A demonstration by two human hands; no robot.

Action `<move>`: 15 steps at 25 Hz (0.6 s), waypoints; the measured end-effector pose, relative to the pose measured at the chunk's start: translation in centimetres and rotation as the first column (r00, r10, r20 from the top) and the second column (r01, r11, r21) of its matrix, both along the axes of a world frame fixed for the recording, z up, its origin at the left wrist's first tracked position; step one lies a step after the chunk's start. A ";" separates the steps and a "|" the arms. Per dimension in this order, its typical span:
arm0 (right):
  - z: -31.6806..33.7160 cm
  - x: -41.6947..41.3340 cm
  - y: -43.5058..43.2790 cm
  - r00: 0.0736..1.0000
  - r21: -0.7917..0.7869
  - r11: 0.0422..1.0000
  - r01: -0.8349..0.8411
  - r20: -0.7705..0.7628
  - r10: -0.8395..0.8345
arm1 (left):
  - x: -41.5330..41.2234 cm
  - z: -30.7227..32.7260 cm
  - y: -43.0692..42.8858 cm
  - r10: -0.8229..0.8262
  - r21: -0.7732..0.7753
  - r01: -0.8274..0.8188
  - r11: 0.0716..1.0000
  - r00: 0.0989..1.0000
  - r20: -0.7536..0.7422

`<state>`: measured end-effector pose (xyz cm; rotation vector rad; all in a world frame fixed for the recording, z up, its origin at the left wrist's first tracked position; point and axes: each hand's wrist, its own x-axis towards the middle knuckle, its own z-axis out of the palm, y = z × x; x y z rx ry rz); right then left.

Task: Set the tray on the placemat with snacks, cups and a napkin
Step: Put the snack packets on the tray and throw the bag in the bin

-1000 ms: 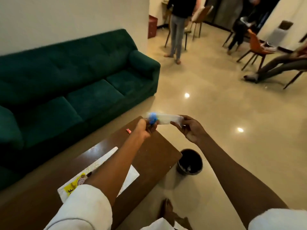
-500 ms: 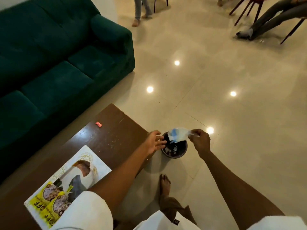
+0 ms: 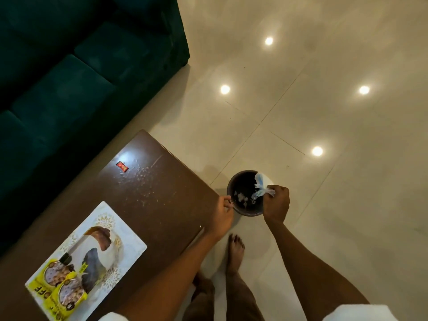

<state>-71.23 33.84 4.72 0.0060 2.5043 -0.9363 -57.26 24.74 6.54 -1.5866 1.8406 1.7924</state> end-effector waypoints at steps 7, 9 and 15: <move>-9.8 -2.8 1.2 0.906 0.022 0.962 -0.274 0.341 0.250 | 1.7 -6.6 2.8 -0.066 0.023 0.064 0.998 0.991 0.113; -10.0 -2.8 2.1 0.908 0.052 0.959 -0.279 0.340 0.245 | 1.8 -6.5 3.9 -0.036 0.057 0.030 0.998 0.993 0.111; -3.4 1.3 2.9 0.823 0.142 0.830 -0.540 0.296 0.485 | 4.5 0.0 3.9 0.123 0.045 -0.123 0.991 0.992 0.019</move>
